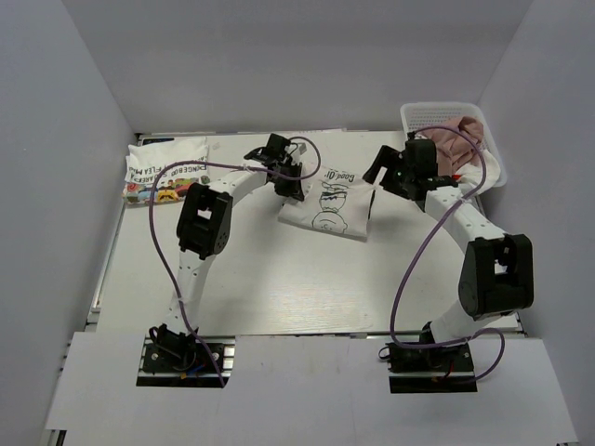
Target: Fold and stack the t-shirts
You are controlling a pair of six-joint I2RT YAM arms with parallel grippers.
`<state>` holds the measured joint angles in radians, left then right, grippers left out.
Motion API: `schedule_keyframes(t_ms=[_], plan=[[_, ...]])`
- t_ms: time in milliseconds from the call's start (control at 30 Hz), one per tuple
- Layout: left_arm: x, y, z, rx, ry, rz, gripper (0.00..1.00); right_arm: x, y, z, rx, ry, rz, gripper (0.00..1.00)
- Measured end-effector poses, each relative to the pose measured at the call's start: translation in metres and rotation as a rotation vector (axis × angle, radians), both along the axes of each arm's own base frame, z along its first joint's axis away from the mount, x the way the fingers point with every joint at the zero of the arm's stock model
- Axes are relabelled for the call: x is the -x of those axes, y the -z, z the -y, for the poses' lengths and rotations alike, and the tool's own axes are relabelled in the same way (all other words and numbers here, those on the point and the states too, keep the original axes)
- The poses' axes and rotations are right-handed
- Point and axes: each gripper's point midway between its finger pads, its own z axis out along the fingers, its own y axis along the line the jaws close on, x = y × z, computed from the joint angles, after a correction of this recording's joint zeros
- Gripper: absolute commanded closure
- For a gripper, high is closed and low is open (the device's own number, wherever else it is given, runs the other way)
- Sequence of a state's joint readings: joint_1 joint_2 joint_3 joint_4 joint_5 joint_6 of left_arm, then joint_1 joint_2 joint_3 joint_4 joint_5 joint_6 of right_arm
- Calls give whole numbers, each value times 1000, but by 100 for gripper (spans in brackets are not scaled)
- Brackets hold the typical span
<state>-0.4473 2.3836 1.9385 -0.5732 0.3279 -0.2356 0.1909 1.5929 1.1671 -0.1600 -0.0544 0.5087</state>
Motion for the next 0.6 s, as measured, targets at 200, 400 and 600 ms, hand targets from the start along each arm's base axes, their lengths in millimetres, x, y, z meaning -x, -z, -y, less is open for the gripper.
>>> schedule_keyframes(t_ms=[200,400,600], plan=[[-10,-7,-16,-160,-25,83,100,8,9,15,54,52,-3,10],[-25,-49,-74,-400,-78,252,100,32,39,27,105,69,-62,10],[-36,-130,-156,-596,-198,435,100,44,55,37,151,83,-92,10]])
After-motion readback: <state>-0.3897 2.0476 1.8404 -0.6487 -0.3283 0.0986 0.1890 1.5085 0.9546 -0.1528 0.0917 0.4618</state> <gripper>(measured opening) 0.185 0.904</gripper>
